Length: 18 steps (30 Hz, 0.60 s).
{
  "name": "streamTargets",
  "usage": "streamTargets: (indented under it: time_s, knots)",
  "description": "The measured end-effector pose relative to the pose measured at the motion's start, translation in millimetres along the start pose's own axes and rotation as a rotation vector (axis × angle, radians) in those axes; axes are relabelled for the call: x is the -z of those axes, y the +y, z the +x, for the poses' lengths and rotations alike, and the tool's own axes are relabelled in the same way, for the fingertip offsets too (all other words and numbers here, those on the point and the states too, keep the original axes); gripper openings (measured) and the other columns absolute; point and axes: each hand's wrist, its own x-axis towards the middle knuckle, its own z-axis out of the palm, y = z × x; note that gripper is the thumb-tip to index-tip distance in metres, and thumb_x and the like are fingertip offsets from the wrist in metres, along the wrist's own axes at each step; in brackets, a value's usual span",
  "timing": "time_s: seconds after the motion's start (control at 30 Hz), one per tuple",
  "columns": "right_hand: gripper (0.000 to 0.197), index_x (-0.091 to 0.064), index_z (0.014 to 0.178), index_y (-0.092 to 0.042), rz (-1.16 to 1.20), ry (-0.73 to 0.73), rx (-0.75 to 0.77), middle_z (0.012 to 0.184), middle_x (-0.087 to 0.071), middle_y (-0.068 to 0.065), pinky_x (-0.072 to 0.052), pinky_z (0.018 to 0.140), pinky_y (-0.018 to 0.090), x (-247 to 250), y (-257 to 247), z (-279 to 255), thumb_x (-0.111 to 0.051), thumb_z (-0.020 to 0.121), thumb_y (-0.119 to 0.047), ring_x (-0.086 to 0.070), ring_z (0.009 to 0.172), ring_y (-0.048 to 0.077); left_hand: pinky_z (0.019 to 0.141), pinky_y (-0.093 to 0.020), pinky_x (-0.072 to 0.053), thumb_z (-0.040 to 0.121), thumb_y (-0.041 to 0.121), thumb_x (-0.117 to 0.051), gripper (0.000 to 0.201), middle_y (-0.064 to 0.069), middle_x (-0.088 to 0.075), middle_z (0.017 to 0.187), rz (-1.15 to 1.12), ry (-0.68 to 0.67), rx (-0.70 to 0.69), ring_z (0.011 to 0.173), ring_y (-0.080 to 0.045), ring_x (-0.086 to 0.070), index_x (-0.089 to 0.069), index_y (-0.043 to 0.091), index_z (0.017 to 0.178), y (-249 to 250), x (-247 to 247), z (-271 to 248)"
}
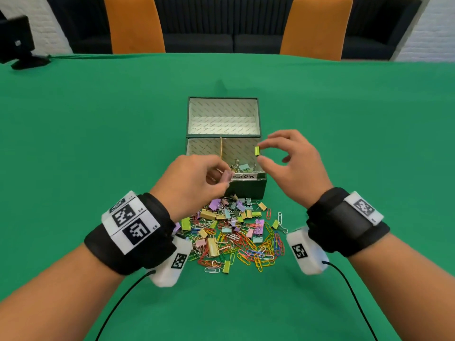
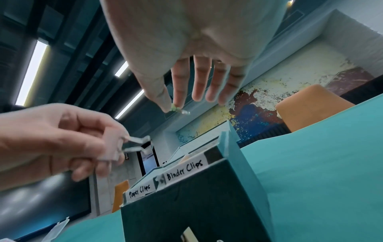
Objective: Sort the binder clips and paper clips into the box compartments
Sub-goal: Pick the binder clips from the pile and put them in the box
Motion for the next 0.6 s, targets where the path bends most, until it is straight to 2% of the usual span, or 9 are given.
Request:
streamTargets:
  time_s: [0.13, 0.17, 0.27, 0.33, 0.4, 0.47, 0.53, 0.6]
  knots:
    - [0.021, -0.072, 0.103, -0.023, -0.049, 0.045, 0.043, 0.113, -0.058, -0.002, -0.043, 0.097, 0.034, -14.7, -4.9, 16.7, -0.068, 0.084, -0.031, -0.050, 0.111, 0.016, 0.063, -0.027, -0.054, 0.080, 0.034, -0.071, 0.003, 0.021, -0.064, 0.067, -0.001, 0.090, -0.003, 0.063, -0.001, -0.062, -0.068, 0.031, 0.080, 1.0, 5.4, 7.7]
    - [0.022, -0.071, 0.106, -0.024, -0.101, -0.005, 0.026, 0.116, -0.058, -0.002, -0.041, 0.100, 0.035, -16.4, -3.9, 20.1, -0.066, 0.085, -0.031, -0.048, 0.114, 0.017, 0.062, -0.027, -0.053, 0.080, 0.035, -0.070, 0.004, 0.021, -0.064, 0.068, 0.008, 0.101, -0.001, 0.062, -0.002, -0.062, -0.068, 0.032, 0.080, 1.6, 5.5, 9.3]
    - [0.031, -0.067, 0.118, -0.029, -0.343, -0.299, -0.072, 0.140, -0.048, -0.002, -0.031, 0.112, 0.043, -17.3, 0.2, 23.3, -0.059, 0.089, -0.035, -0.034, 0.132, 0.022, 0.058, -0.024, -0.048, 0.080, 0.039, -0.070, 0.007, 0.023, -0.061, 0.066, 0.019, 0.119, 0.001, 0.059, -0.002, -0.059, -0.067, 0.032, 0.078, 2.6, 4.6, 17.4]
    - [0.034, -0.063, 0.124, -0.030, -0.344, -0.337, -0.112, 0.147, -0.042, -0.003, -0.027, 0.114, 0.046, -16.0, 4.1, 19.4, -0.059, 0.090, -0.034, -0.030, 0.137, 0.024, 0.058, -0.023, -0.045, 0.081, 0.038, -0.071, 0.008, 0.021, -0.062, 0.068, 0.021, 0.112, 0.000, 0.059, 0.001, -0.056, -0.068, 0.031, 0.079, 2.8, 6.0, 27.5]
    - [0.032, -0.064, 0.122, -0.030, -0.248, -0.242, -0.124, 0.143, -0.046, -0.002, -0.027, 0.113, 0.039, -11.8, 6.9, 11.8, -0.059, 0.091, -0.031, -0.035, 0.134, 0.022, 0.062, -0.022, -0.047, 0.081, 0.038, -0.071, 0.009, 0.017, -0.064, 0.074, 0.010, 0.109, 0.005, 0.062, 0.003, -0.055, -0.067, 0.030, 0.082, 3.5, 9.3, 40.8]
    - [0.026, -0.068, 0.114, -0.030, -0.159, -0.126, -0.122, 0.131, -0.055, -0.002, -0.030, 0.108, 0.032, -6.5, 10.3, 1.9, -0.060, 0.089, -0.027, -0.045, 0.126, 0.019, 0.064, -0.023, -0.051, 0.081, 0.038, -0.070, 0.011, 0.016, -0.064, 0.078, 0.005, 0.132, 0.000, 0.064, 0.001, -0.056, -0.067, 0.028, 0.084, 3.7, 11.8, 54.9]
    - [0.021, -0.071, 0.104, -0.030, -0.096, -0.051, -0.121, 0.117, -0.062, -0.003, -0.039, 0.102, 0.032, -0.8, 14.9, -7.1, -0.062, 0.087, -0.022, -0.053, 0.114, 0.016, 0.067, -0.029, -0.055, 0.082, 0.039, -0.070, 0.012, 0.016, -0.065, 0.080, 0.000, 0.174, -0.009, 0.065, -0.002, -0.057, -0.067, 0.028, 0.085, 3.9, 10.6, 67.8]
    - [0.018, -0.073, 0.097, -0.029, -0.070, -0.036, -0.130, 0.103, -0.065, -0.007, -0.044, 0.090, 0.029, 3.7, 18.8, -14.7, -0.063, 0.086, -0.018, -0.057, 0.098, 0.011, 0.069, -0.032, -0.055, 0.081, 0.038, -0.071, 0.012, 0.016, -0.066, 0.081, 0.026, 0.192, -0.016, 0.066, -0.003, -0.057, -0.068, 0.028, 0.086, 3.4, 3.6, 77.1]
